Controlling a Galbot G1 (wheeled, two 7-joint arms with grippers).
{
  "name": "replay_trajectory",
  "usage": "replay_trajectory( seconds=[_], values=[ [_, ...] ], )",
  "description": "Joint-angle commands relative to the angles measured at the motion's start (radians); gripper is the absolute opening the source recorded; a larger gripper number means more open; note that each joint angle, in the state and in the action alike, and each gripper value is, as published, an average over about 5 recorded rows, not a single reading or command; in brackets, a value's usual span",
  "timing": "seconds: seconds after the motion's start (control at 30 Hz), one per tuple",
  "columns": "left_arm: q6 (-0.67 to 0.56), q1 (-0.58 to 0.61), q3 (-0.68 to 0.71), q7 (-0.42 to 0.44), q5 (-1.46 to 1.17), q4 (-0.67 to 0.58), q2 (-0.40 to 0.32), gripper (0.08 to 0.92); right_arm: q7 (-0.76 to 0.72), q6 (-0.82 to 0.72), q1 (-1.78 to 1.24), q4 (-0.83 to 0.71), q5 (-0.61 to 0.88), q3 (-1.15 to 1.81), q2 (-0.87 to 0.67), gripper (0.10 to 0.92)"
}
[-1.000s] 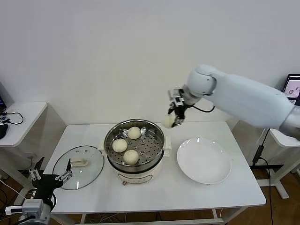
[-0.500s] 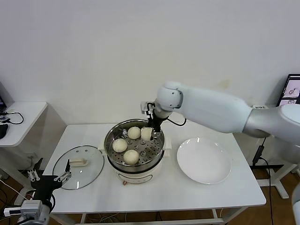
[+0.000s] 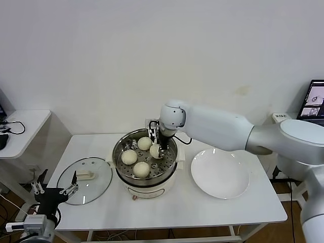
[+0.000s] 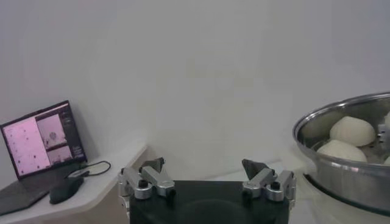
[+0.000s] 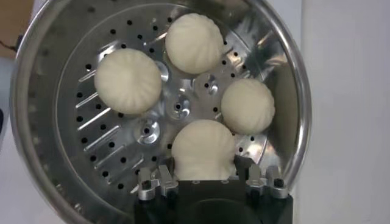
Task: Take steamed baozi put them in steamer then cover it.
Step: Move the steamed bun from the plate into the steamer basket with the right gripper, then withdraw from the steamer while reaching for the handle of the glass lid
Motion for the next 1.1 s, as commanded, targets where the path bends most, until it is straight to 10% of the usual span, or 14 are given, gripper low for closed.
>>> replay_trajectory(
  seconds=[0.03, 0.8, 1.1],
  values=[
    [0.001, 0.002, -0.002, 0.000, 0.000, 0.000, -0.001, 0.823, 0.011, -0.021, -0.015, -0.020, -0.015, 0.000, 0.019, 0.621],
    [0.001, -0.001, -0.006, -0.001, -0.002, -0.004, -0.002, 0.823, 0.038, -0.020, 0.064, 0.202, 0.057, 0.087, -0.185, 0.822],
    [-0.014, -0.003, -0.010, -0.009, 0.000, 0.001, 0.010, 0.823, 0.562, 0.049, -0.079, 0.490, 0.334, 0.215, -0.448, 0.823]
  ],
)
